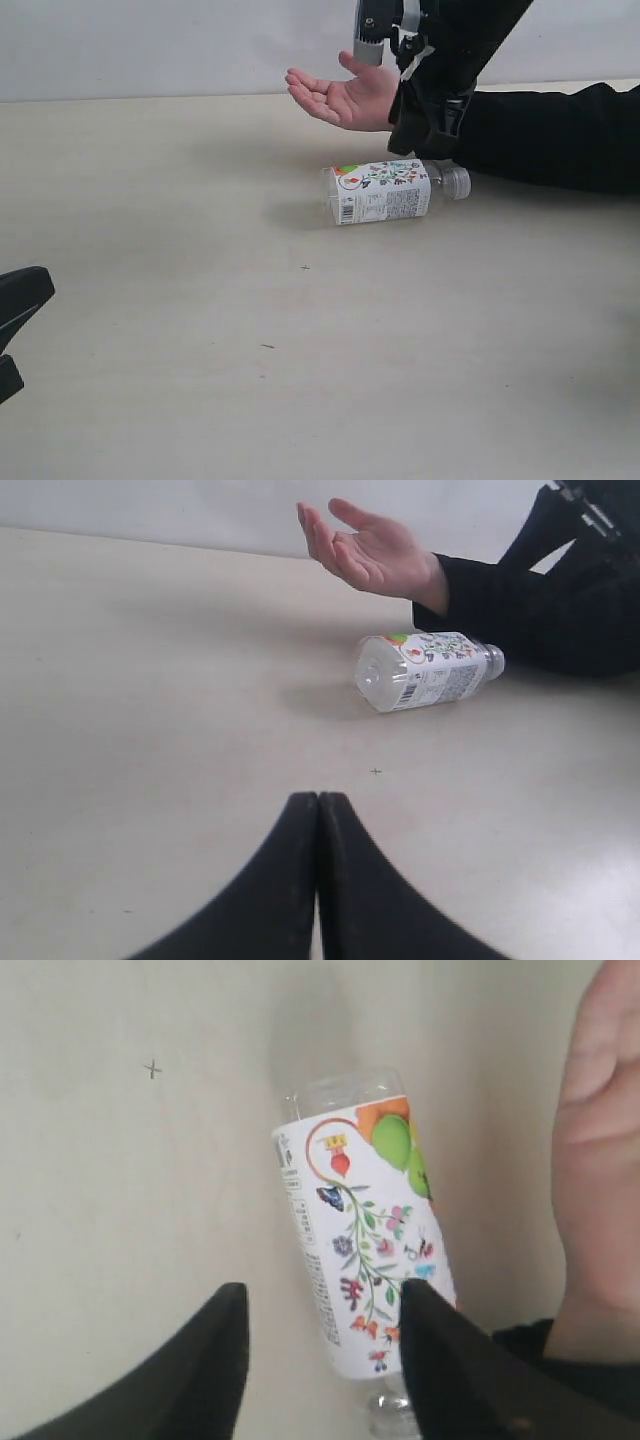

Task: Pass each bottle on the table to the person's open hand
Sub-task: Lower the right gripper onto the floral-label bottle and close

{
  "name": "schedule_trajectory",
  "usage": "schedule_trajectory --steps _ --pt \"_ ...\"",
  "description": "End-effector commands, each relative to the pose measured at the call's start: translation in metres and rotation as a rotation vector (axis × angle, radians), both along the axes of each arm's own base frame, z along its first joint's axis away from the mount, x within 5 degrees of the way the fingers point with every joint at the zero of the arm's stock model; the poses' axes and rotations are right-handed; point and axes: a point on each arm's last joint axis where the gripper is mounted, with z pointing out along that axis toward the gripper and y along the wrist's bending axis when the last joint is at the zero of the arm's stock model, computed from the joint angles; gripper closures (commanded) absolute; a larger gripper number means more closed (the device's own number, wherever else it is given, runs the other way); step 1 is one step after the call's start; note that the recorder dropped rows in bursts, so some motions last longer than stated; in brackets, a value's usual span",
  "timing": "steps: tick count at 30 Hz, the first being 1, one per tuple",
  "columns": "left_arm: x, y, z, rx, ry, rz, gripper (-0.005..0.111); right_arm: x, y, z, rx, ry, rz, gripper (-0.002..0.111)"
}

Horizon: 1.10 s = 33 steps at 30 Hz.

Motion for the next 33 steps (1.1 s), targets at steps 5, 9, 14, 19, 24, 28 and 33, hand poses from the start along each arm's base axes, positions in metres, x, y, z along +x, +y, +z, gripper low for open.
schedule_trajectory --steps 5,9,14,19,24,28,33 --pt "-0.001 0.000 0.000 -0.010 -0.001 0.003 0.104 0.013 0.008 -0.025 0.007 -0.060 0.134 0.038" --pt "-0.001 0.000 0.000 -0.010 -0.001 0.003 0.104 0.018 0.009 -0.037 0.005 -0.060 0.124 0.038" --pt "-0.001 0.000 0.000 -0.010 -0.001 0.003 0.104 0.024 0.011 -0.056 -0.002 -0.051 0.113 0.038" --pt "-0.001 0.000 0.000 -0.010 -0.001 0.003 0.104 0.030 0.012 -0.073 -0.008 -0.051 0.100 0.038" --pt "-0.001 0.000 0.000 -0.010 -0.001 0.003 0.104 0.036 0.013 -0.083 -0.007 -0.087 0.081 0.031" --pt "-0.001 0.000 0.000 -0.010 -0.001 0.003 0.104 0.038 0.013 -0.092 -0.011 -0.082 0.077 0.029" --pt "-0.001 0.000 0.000 -0.010 -0.001 0.003 0.104 0.039 0.013 -0.106 -0.018 -0.052 0.075 0.029"
